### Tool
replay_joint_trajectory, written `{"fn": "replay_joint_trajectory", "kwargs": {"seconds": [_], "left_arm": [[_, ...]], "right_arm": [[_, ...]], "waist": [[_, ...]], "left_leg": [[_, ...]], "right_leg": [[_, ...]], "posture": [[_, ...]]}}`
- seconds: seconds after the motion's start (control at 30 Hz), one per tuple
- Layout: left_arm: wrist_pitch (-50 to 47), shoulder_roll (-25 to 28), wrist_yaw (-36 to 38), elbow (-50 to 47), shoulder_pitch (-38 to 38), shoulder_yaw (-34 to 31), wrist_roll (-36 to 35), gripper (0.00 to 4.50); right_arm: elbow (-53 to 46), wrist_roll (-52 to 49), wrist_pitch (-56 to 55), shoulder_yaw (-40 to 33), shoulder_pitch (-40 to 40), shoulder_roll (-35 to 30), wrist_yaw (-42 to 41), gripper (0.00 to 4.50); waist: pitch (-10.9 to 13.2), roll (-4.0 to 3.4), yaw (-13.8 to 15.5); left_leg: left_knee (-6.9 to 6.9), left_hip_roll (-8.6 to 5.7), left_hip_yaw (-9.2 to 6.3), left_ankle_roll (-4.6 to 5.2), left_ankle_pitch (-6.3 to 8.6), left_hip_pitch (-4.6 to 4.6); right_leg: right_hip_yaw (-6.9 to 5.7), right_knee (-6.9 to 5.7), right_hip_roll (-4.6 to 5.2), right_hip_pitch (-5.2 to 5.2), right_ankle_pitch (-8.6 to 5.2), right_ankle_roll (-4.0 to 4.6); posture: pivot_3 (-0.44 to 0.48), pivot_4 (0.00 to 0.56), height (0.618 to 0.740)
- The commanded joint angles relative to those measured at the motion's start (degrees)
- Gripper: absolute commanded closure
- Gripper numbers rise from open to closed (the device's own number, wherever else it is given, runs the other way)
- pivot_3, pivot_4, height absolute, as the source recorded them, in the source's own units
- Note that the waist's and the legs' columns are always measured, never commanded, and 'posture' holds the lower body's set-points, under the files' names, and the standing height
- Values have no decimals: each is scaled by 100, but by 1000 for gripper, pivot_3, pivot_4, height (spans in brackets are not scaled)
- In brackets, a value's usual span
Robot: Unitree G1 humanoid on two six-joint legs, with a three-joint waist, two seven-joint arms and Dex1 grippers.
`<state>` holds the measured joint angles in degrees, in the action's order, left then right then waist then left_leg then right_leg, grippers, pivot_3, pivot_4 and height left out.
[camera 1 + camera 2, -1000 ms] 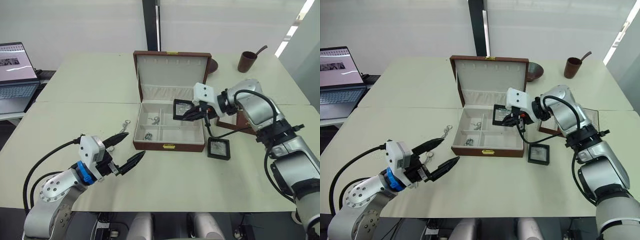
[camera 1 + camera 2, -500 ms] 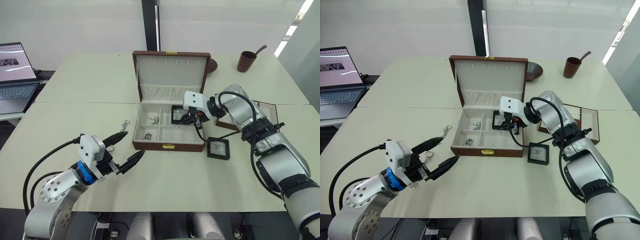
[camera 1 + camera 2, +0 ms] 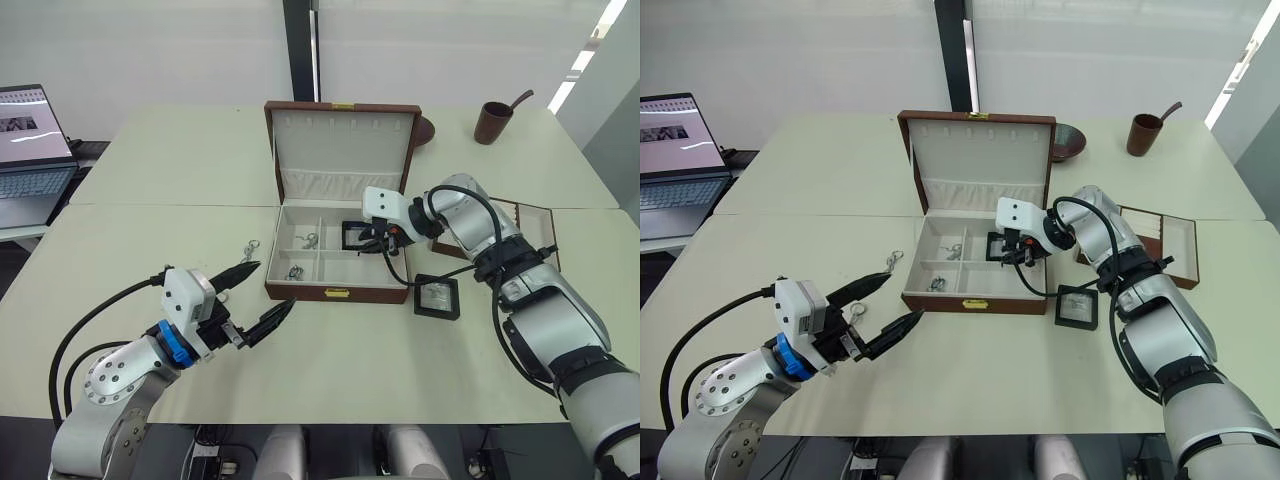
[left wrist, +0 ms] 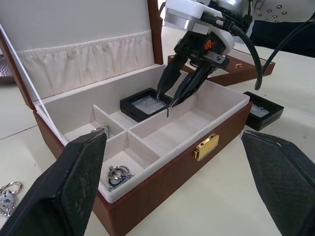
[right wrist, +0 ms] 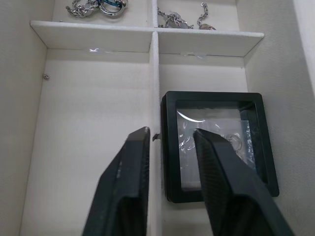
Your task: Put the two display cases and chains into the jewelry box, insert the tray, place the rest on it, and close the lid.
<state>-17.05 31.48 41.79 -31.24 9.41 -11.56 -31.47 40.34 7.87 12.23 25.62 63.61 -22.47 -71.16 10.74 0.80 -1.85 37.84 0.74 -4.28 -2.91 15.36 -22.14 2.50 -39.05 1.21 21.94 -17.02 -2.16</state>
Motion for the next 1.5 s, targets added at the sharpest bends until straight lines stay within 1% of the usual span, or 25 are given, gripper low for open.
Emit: {"fn": "replay_joint_trajectory", "kwargs": {"seconds": [0.03, 0.07, 0.1, 0.17, 0.23, 0.27, 0.43, 0.5, 0.63, 0.67, 0.7, 0.77, 0.83, 1.0, 1.13, 1.27, 1.5], "left_arm": [[15, 11, -25, -183, -83, 43, -58, 0], [14, 13, -22, -173, -98, 44, -57, 0], [13, 15, -18, -165, -109, 41, -58, 0], [5, 22, -9, -150, -128, 25, -69, 0], [-19, 36, -1, -125, -159, -4, -92, 0], [-46, 51, 1, -103, -180, -25, -107, 0], [-317, 174, -13, 136, -339, -341, -335, 0], [-381, 253, 50, 323, -353, -537, -451, 0], [-457, 470, 269, 743, -334, -859, -591, 0], [-447, 549, 354, 884, -315, -957, -596, 0], [-404, 699, 487, 1166, -302, -1125, -550, 0], [-329, 890, 666, 1551, -290, -1355, -492, 0], [-227, 1062, 776, 1943, -323, -1554, -429, 0], [110, 1415, 1091, 2890, -416, -1879, -193, 0], [383, 1655, 1270, 3562, -633, -1967, -28, 0], [598, 1801, 1391, 4093, -823, -2014, 104, 0], [783, 1814, 1444, 4425, -897, -2014, 203, 0]], "right_arm": [[-73, -44, -86, -189, 176, 2, -35, 1770], [-96, -95, -74, -234, 192, -4, -70, 1465], [-153, -160, -47, -286, 203, -24, -128, 1333], [-378, -332, 20, -416, 176, -99, -319, 837], [-655, -564, 141, -620, 110, -172, -467, 192], [-835, -731, 250, -764, 49, -219, -527, 89], [-1874, -1628, 717, -1614, -644, -759, -789, 89], [-2208, -1893, 930, -1965, -995, -1023, -699, 89], [-2686, -2261, 973, -2535, -1767, -1473, -521, 89], [-2820, -2381, 1020, -2712, -2027, -1599, -493, 89], [-2983, -2533, 1044, -3068, -2489, -1769, -421, 89], [-3221, -2730, 1048, -3519, -3143, -2007, -308, 89], [-3246, -2792, 941, -3895, -3748, -2204, -134, 89], [-3090, -2838, 755, -4471, -4869, -2561, 77, 89], [-2799, -2851, 637, -4782, -5347, -2674, 274, 89], [-2605, -2843, 468, -4946, -5610, -2665, 446, 89], [-2317, -2856, 250, -4954, -5779, -2617, 682, 89]], "waist": [[0, 0, 0], [0, 0, 0], [0, 0, 0], [0, 0, 2], [1, -1, 1], [1, -1, 2], [0, 0, 46], [0, 0, 46], [1, -1, 30], [1, -1, 26], [1, -1, 15], [-1, 1, 20], [4, -7, 27], [5, -9, 5], [5, -9, -14], [5, -9, -5], [5, -9, -3]], "left_leg": [[0, 0, 0, 0, 0, 0], [0, 0, 0, 0, 0, 0], [0, 0, 0, 0, 0, 0], [0, 0, 0, 0, 0, -1], [0, 0, 0, 0, 0, -4], [0, 1, 0, 0, 0, -4], [5, 3, -17, 0, 0, -32], [7, 4, -21, 0, 0, -38], [7, -3, -15, 1, 0, -43], [6, -2, -13, 1, 0, -43], [5, -4, -12, 1, 0, -44], [1, -2, -10, 0, 0, -46], [0, 0, -5, 1, 0, -47], [4, -2, 16, 1, 0, -41], [3, 3, 28, 1, 0, -33], [2, 2, 32, 1, 0, -33], [2, 3, 31, 1, 0, -33]], "right_leg": [[0, 0, 0, 0, 0, 0], [0, 0, 0, 0, 0, 0], [0, 0, 0, 0, 0, 0], [0, 0, 0, 0, 0, 0], [1, 0, 0, 3, 0, 0], [1, 0, 0, 4, 0, 0], [-14, 2, 3, 12, 0, 0], [-17, 4, 8, 13, 0, 0], [-13, 4, 9, 19, 0, -1], [-13, 4, 6, 21, 0, -1], [-12, 3, 4, 22, 0, 0], [-18, 3, -3, 22, -3, 4], [-21, 2, -4, 25, -6, 10], [-8, 0, -3, 23, -5, 7], [-3, -2, -8, 22, -5, 6], [0, -2, -8, 22, -5, 6], [-1, -2, -6, 21, -5, 6]], "posture": [[0, 150, 740], [0, 150, 740], [0, 150, 740], [0, 150, 740], [0, 150, 740], [0, 150, 740], [0, 150, 740], [0, 150, 740], [0, 150, 740], [0, 150, 740], [0, 150, 740], [0, 150, 740], [0, 150, 740], [0, 150, 740], [0, 150, 740], [0, 150, 740], [0, 150, 740]]}}
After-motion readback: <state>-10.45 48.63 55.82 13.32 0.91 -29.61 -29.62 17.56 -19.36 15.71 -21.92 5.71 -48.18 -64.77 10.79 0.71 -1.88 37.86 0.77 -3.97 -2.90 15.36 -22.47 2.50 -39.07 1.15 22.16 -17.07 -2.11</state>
